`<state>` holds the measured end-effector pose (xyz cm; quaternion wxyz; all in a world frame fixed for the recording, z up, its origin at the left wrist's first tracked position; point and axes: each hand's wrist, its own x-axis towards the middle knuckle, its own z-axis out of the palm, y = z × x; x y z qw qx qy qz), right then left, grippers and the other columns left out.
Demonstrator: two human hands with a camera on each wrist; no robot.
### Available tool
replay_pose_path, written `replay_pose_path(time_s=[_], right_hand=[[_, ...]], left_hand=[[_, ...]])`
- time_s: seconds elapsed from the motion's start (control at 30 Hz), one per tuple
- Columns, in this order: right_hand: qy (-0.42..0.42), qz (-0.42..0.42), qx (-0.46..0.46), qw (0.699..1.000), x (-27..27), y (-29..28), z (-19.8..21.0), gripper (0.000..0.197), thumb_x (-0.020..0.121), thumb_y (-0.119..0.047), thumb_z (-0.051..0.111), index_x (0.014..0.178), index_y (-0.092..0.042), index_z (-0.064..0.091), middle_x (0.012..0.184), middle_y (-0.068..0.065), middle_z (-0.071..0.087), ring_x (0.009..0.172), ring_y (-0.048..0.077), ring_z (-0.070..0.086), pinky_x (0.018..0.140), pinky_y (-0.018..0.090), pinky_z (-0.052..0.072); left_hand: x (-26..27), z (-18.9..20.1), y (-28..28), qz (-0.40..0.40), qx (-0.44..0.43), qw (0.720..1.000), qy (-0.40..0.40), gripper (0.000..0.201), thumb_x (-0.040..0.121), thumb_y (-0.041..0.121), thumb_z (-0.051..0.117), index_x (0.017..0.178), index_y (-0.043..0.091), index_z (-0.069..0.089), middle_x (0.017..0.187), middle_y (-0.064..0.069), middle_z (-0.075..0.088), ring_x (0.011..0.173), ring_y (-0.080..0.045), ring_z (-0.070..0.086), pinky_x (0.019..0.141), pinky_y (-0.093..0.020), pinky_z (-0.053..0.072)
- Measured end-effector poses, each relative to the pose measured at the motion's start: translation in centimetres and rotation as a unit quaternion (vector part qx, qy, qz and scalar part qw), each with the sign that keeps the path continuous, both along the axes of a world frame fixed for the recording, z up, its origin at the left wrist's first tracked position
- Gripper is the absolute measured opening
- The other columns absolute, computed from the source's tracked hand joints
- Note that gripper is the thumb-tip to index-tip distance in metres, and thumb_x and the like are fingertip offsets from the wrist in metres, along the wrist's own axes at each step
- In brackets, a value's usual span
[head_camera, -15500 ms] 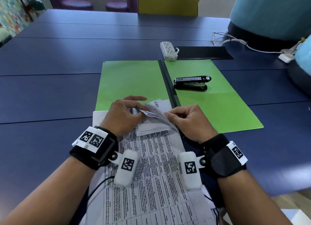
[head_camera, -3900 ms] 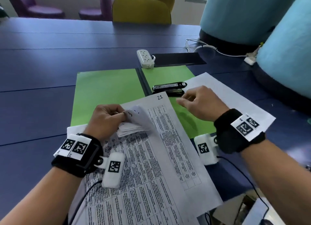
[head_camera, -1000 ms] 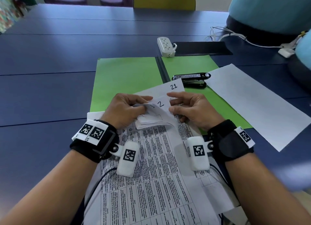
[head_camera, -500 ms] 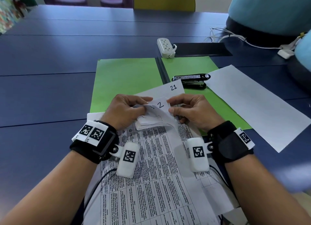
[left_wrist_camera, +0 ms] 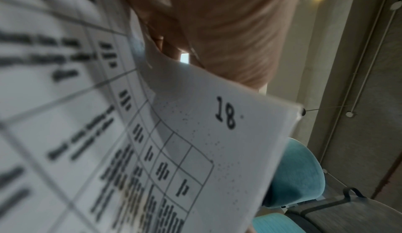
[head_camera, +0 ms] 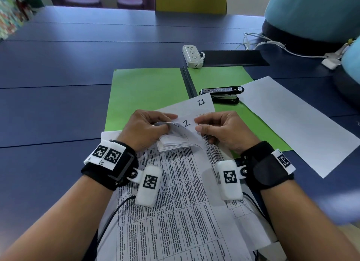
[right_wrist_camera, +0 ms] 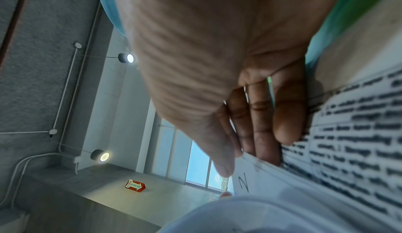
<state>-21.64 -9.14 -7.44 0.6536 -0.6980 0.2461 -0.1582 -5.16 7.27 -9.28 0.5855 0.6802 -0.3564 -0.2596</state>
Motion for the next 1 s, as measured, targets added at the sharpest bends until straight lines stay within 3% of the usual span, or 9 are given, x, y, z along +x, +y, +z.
replay_pose_path(time_s=[0.1, 0.57, 0.7, 0.77, 0.8, 0.9, 1.0], right_hand=[[-0.001, 0.000, 0.004, 1.000, -0.1, 0.0, 0.0, 0.021, 0.079, -0.003, 0.077, 0.100, -0.002, 0.073, 0.074, 0.005, 0.071, 0.056, 0.010, 0.058, 0.047, 0.020, 0.049], [-0.003, 0.028, -0.025, 0.999, -0.1, 0.1, 0.2, 0.010, 0.080, -0.001, 0.076, 0.087, -0.008, 0.076, 0.068, 0.003, 0.068, 0.055, 0.012, 0.053, 0.047, 0.021, 0.046], [0.002, 0.051, -0.043, 0.998, -0.1, 0.0, 0.2, 0.008, 0.080, -0.003, 0.077, 0.086, -0.008, 0.078, 0.074, 0.025, 0.063, 0.061, 0.028, 0.045, 0.051, 0.026, 0.042], [0.010, 0.068, -0.063, 0.996, 0.0, 0.1, 0.3, 0.008, 0.081, -0.004, 0.077, 0.088, -0.008, 0.078, 0.083, 0.034, 0.064, 0.067, 0.030, 0.050, 0.058, 0.030, 0.045], [0.016, 0.070, -0.076, 0.994, 0.0, 0.2, 0.5, 0.009, 0.080, -0.005, 0.078, 0.089, -0.009, 0.078, 0.084, 0.030, 0.068, 0.068, 0.027, 0.055, 0.062, 0.029, 0.048], [0.052, 0.054, -0.137, 0.988, 0.1, 0.3, 0.9, 0.010, 0.079, -0.012, 0.081, 0.088, -0.016, 0.077, 0.077, 0.001, 0.073, 0.070, 0.007, 0.064, 0.068, 0.024, 0.055], [0.077, 0.068, -0.201, 0.974, 0.6, 0.6, 1.2, 0.004, 0.081, -0.016, 0.080, 0.083, -0.014, 0.078, 0.078, -0.004, 0.071, 0.072, 0.007, 0.062, 0.070, 0.026, 0.053]], left_hand=[[0.0, -0.1, 0.0, -0.004, 0.002, 1.000, -0.008, 0.041, 0.083, -0.008, 0.068, 0.063, 0.026, 0.078, 0.098, 0.014, 0.078, 0.092, -0.004, 0.073, 0.080, -0.016, 0.054], [0.0, -0.1, 0.0, 0.001, -0.003, 1.000, -0.006, 0.038, 0.083, -0.008, 0.068, 0.064, 0.024, 0.077, 0.096, 0.015, 0.078, 0.091, -0.004, 0.073, 0.080, -0.016, 0.054], [0.0, -0.1, -0.1, 0.005, -0.002, 1.000, -0.005, 0.034, 0.082, -0.009, 0.068, 0.068, 0.020, 0.076, 0.097, 0.013, 0.078, 0.091, -0.005, 0.073, 0.080, -0.017, 0.055], [-0.1, 0.0, -0.1, 0.004, 0.000, 1.000, -0.009, 0.030, 0.082, -0.010, 0.067, 0.070, 0.016, 0.076, 0.097, 0.013, 0.078, 0.091, -0.005, 0.073, 0.079, -0.016, 0.054], [-0.1, 0.0, -0.1, 0.005, 0.001, 1.000, -0.009, 0.028, 0.082, -0.010, 0.067, 0.071, 0.014, 0.076, 0.098, 0.013, 0.078, 0.091, -0.005, 0.073, 0.078, -0.015, 0.054], [-0.1, 0.0, 0.0, 0.010, 0.006, 1.000, -0.013, 0.026, 0.082, -0.009, 0.068, 0.072, 0.013, 0.077, 0.098, 0.013, 0.078, 0.092, -0.005, 0.073, 0.079, -0.016, 0.054], [-0.1, 0.1, 0.0, 0.009, 0.008, 0.999, -0.031, 0.022, 0.081, -0.009, 0.067, 0.074, 0.009, 0.078, 0.100, 0.012, 0.078, 0.096, -0.006, 0.073, 0.081, -0.016, 0.055]])
